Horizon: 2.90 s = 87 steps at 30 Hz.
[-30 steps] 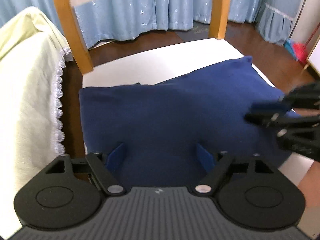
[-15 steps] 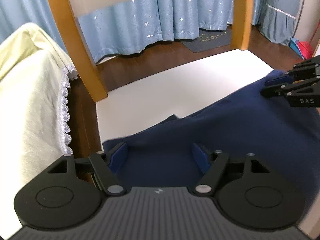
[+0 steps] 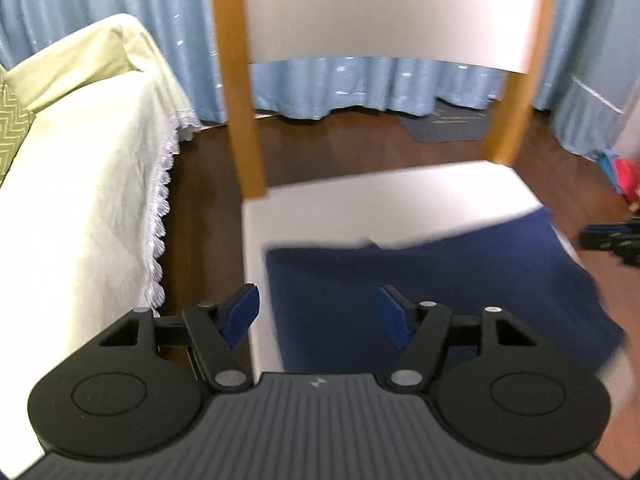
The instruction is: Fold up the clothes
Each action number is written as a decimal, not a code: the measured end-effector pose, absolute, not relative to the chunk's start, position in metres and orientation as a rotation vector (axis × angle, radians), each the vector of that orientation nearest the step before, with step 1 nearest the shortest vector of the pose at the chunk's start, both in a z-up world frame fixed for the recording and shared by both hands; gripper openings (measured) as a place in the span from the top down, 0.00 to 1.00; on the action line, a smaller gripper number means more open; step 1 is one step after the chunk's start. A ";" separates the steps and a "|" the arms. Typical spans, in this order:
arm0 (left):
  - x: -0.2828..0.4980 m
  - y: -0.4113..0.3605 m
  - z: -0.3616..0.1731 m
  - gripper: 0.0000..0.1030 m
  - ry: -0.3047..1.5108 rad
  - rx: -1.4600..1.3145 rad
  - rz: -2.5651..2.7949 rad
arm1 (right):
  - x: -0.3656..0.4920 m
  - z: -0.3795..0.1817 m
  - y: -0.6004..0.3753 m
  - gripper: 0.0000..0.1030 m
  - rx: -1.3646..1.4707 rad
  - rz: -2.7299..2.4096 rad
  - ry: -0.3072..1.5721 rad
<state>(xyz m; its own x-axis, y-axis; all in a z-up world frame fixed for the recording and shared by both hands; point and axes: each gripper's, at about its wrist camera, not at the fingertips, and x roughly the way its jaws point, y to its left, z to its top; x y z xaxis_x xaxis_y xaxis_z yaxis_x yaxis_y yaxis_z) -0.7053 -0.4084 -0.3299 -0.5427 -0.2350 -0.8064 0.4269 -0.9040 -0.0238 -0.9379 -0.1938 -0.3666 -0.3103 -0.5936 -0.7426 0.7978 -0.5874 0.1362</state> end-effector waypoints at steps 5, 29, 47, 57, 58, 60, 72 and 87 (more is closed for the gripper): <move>-0.688 -0.365 -0.378 0.30 0.266 1.256 -2.408 | -0.865 -0.399 -0.187 0.81 0.984 -1.938 0.504; -0.657 -0.355 -0.385 0.31 0.224 1.141 -2.457 | -0.845 -0.411 -0.170 0.72 0.925 -2.097 0.543; -0.649 -0.343 -0.381 0.23 0.188 1.113 -2.443 | -0.831 -0.410 -0.172 0.72 0.866 -2.135 0.573; -0.639 -0.338 -0.290 0.16 0.274 1.172 -2.302 | -0.806 -0.305 -0.127 0.33 0.820 -2.278 0.183; -0.632 -0.334 -0.275 0.16 0.287 1.169 -2.287 | -0.797 -0.295 -0.121 0.27 0.818 -2.284 0.161; -0.617 -0.323 -0.243 0.16 0.302 1.165 -2.257 | -0.770 -0.262 -0.101 0.24 0.812 -2.290 0.096; -0.508 -0.222 -0.065 0.10 0.270 1.102 -2.230 | -0.621 -0.099 0.000 0.02 0.720 -2.248 -0.030; -0.456 -0.122 -0.022 0.10 0.425 1.047 -2.169 | -0.586 -0.038 0.069 0.01 0.770 -2.234 0.061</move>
